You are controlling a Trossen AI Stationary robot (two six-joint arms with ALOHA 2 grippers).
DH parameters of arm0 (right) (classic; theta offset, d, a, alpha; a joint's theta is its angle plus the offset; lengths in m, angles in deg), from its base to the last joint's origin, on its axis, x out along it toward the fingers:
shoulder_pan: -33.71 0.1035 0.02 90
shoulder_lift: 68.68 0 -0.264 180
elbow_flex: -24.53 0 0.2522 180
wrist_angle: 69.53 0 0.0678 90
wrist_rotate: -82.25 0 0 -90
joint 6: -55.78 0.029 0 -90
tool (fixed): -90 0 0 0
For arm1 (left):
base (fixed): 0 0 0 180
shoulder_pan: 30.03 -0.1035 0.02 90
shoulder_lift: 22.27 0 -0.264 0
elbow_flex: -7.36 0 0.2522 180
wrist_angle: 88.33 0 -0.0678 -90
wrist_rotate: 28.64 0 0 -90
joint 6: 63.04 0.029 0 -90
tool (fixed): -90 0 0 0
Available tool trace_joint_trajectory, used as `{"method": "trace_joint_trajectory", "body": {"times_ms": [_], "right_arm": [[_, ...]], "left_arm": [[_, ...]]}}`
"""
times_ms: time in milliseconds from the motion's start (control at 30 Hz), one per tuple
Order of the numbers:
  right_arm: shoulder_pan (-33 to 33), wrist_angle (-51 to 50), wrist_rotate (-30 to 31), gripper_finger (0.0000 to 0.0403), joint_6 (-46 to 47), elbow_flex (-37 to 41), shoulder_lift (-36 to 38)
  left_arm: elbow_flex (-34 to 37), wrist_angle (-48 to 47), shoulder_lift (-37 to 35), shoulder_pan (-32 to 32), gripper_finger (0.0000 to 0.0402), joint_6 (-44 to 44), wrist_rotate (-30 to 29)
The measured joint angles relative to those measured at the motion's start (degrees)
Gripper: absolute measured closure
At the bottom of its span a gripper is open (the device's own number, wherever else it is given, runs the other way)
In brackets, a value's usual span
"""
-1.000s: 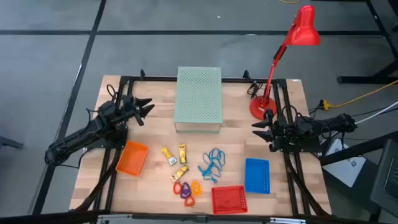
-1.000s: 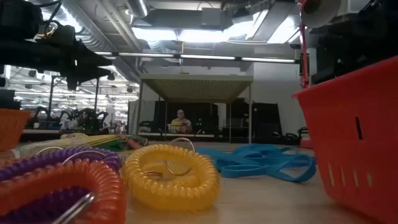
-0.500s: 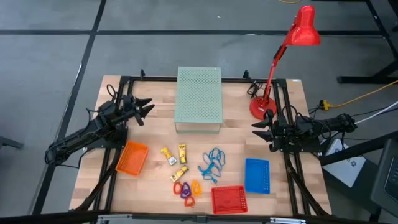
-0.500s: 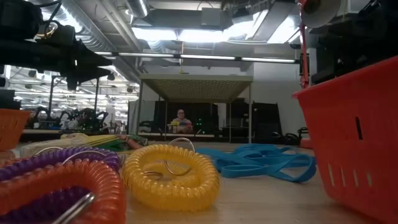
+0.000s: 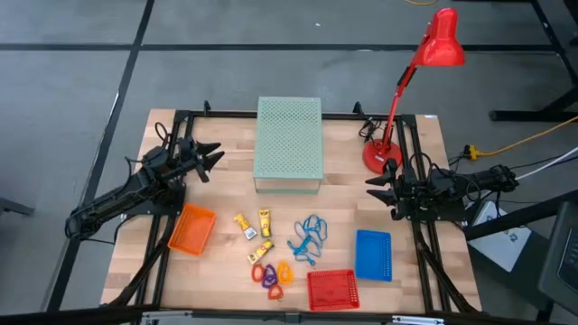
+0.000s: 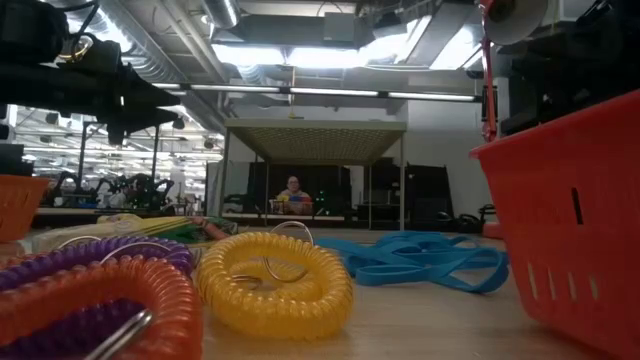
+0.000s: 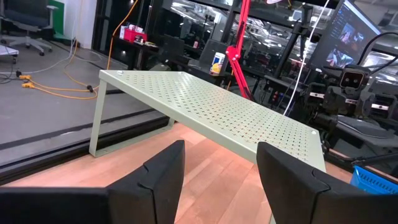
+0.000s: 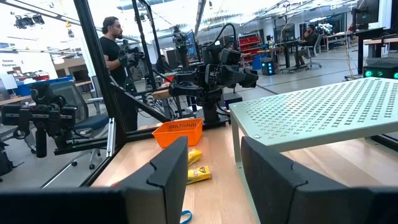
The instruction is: Pick & Place Office Desk Supplies
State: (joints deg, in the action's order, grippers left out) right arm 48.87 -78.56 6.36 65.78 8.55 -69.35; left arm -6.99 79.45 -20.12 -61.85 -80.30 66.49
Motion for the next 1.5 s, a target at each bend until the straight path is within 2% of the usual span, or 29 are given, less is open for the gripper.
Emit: {"method": "trace_joint_trajectory", "body": {"times_ms": [733,900,1033,1200,1267,1500], "right_arm": [[-0.02,0.00,0.00,0.0252,-0.41,0.02,-0.02],[-0.11,0.07,4.92,0.0252,-22.40,0.00,-0.01],[-0.11,-0.04,6.34,0.0252,-35.94,0.00,0.00],[-0.15,0.55,6.73,0.0252,-44.23,0.02,-0.02],[-0.17,1.69,5.47,0.0252,-42.48,0.02,0.00],[-0.15,9.36,-3.01,0.0252,-26.03,0.02,-0.02]], "left_arm": [[0.00,0.00,0.00,0.00,0.0203,0.00,0.00],[0.01,0.02,-0.01,-0.01,0.0203,-0.02,0.00],[-0.01,0.00,0.00,0.00,0.0203,-0.01,0.00],[0.00,0.00,-0.01,0.01,0.0203,0.00,0.00],[0.00,0.00,0.00,0.00,0.0203,0.00,0.00],[0.01,0.00,-0.01,0.01,0.0203,0.00,0.00]]}}
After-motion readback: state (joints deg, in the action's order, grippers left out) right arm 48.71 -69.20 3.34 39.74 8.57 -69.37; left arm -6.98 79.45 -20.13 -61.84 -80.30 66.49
